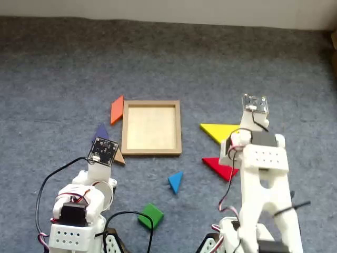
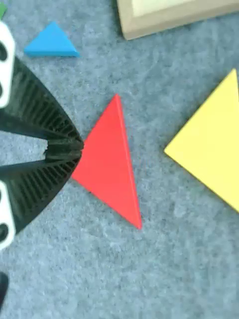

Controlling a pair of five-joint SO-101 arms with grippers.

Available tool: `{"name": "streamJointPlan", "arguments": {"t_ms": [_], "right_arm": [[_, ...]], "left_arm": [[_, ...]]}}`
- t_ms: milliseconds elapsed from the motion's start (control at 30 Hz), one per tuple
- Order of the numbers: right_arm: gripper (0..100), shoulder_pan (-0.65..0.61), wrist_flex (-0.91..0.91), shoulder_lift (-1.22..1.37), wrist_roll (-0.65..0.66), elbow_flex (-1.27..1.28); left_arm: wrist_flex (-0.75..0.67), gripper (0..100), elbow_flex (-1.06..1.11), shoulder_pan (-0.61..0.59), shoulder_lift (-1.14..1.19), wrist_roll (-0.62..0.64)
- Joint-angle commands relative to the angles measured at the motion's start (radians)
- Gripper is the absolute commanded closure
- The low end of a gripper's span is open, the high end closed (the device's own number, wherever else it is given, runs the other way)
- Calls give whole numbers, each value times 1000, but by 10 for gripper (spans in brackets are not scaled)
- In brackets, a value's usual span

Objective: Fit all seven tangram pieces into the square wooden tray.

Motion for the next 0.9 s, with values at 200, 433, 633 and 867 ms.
{"name": "streamJointPlan", "arguments": {"t_ms": [200,433,633,867], "right_arm": [[988,179,-36,303,-81,-231],[988,255,-77,515,-80,-262],[993,245,-101,591,-80,-311],[993,180,168,424,173,-472]], "left_arm": [[5,993,21,-12,-4,-8],[5,993,21,-12,-4,-8],[5,993,21,-12,-4,-8],[5,993,21,-12,-4,-8]]}}
